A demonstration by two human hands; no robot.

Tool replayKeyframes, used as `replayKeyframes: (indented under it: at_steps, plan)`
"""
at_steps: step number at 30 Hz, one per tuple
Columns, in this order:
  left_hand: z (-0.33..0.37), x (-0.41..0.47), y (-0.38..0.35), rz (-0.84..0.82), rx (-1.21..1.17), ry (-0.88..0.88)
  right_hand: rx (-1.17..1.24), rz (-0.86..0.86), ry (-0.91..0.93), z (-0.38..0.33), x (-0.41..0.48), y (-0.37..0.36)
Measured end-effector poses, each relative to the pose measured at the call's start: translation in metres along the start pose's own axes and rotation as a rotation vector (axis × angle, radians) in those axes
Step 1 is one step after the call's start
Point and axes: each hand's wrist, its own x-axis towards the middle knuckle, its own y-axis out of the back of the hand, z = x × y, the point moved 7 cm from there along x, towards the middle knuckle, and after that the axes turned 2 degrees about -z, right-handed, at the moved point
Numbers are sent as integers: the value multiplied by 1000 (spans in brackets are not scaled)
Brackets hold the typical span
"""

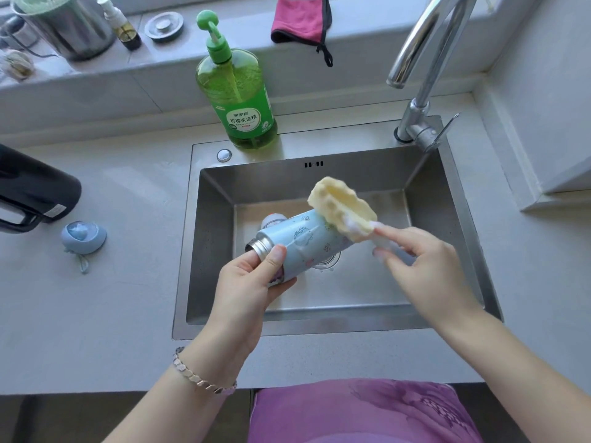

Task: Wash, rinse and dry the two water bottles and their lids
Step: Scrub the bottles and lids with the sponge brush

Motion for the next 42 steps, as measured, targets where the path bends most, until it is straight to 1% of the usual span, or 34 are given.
replayKeyframes:
  at_steps: [2, 4, 5, 6, 7, 8, 9, 12, 13, 15, 16, 17, 19, 20, 21, 23, 24, 26, 27, 28, 29, 31, 32, 35, 36, 39, 40, 42]
  plan:
    - [0, 0, -4, 8, 8, -10, 2, -83, 101, -12, -13, -21]
    - [-1, -1, -6, 7, 10, -13, -103, -91, 256, -29, -26, -33]
    - [-1, -2, -7, 2, 6, -16, -184, -44, 293, -29, -25, -30]
    - [-1, -2, -7, -5, 9, -27, -257, 46, 272, -24, -17, -18]
    - [0, -3, -8, -17, 20, -46, -307, 147, 212, -17, -9, -5]
    - [2, -4, -9, -33, 36, -71, -337, 218, 157, -13, -5, 4]
    - [4, -5, -11, -48, 50, -99, -351, 240, 164, -16, -7, 5]
    - [8, -7, -15, -85, 105, -168, -406, 148, 375, -50, -28, -19]
    - [10, -8, -15, -90, 149, -200, -409, 143, 376, -50, -27, -17]
    - [15, -9, -11, -90, 302, -306, -362, 190, 186, -27, -5, 3]
    - [18, -10, -10, -88, 382, -356, -316, 172, 97, -16, 1, 6]
    - [20, -10, -9, -88, 458, -401, -244, 121, 96, -14, 1, 3]
    - [22, -11, -8, -88, 594, -491, -113, -2, 243, -38, -14, -11]
    - [24, -12, -8, -100, 646, -547, -66, -46, 272, -41, -19, -13]
    - [26, -14, -9, -127, 694, -615, -36, -69, 219, -32, -14, -10]
    - [28, -18, -11, -189, 797, -754, -62, -84, 19, -5, 3, -2]
    - [29, -20, -13, -204, 846, -813, -69, -103, -20, 0, 4, -2]
    - [32, -22, -16, -211, 922, -903, 17, -127, 78, -21, -5, -7]
    - [32, -24, -17, -218, 940, -928, 67, -156, 141, -35, -13, -10]
    - [33, -26, -18, -234, 945, -950, 100, -187, 148, -39, -16, -10]
    - [33, -27, -19, -254, 940, -971, 104, -198, 83, -30, -11, -8]
    - [33, -29, -20, -297, 938, -1001, 7, -188, -67, -9, 3, -3]
    - [32, -29, -21, -315, 950, -1008, -23, -200, -95, -4, 5, -4]
    - [29, -28, -22, -329, 966, -1010, 65, -250, 25, -26, -5, -14]
    - [29, -28, -21, -330, 961, -1008, 68, -258, 20, -26, -6, -13]
    - [29, -29, -17, -346, 952, -1018, -51, -245, -170, 9, 7, -5]
    - [29, -29, -17, -351, 946, -1016, -33, -250, -177, 10, 6, -5]
    - [30, -28, -17, -332, 938, -1009, 68, -274, -68, -11, -2, -12]
